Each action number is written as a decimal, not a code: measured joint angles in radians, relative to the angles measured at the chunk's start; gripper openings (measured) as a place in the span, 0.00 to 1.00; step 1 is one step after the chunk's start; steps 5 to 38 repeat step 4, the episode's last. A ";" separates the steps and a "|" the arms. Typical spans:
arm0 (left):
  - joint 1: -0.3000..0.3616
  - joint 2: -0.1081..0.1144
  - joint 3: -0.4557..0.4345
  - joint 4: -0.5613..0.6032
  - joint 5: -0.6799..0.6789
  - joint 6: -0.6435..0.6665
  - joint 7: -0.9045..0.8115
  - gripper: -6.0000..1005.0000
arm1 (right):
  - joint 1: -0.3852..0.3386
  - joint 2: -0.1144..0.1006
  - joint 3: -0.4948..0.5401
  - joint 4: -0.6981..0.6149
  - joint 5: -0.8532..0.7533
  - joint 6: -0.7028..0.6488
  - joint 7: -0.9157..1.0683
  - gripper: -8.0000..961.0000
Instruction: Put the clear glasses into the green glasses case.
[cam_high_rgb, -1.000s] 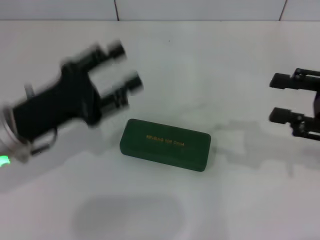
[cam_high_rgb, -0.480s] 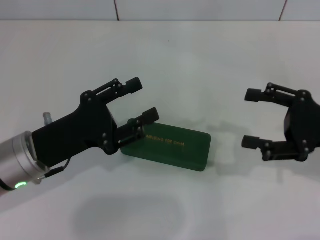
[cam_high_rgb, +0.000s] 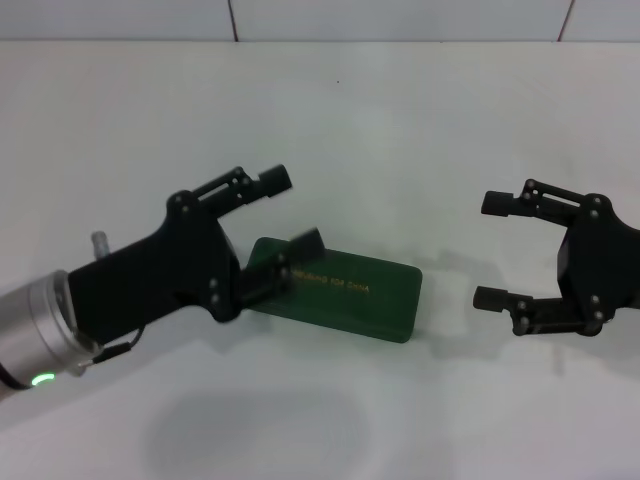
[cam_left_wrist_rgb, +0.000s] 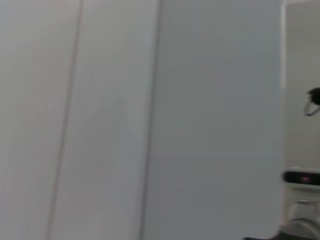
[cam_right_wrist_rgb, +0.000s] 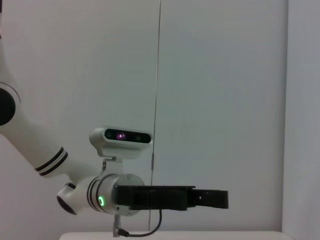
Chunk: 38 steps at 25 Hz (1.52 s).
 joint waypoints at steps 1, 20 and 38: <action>0.000 0.001 0.001 0.003 0.010 0.009 0.000 0.70 | 0.000 0.000 -0.001 0.001 -0.001 0.000 -0.006 0.91; -0.005 0.007 0.001 0.011 0.047 0.039 0.000 0.70 | -0.002 0.000 -0.002 0.001 -0.006 0.004 -0.010 0.91; -0.005 0.007 0.001 0.011 0.047 0.039 0.000 0.70 | -0.002 0.000 -0.002 0.001 -0.006 0.004 -0.010 0.91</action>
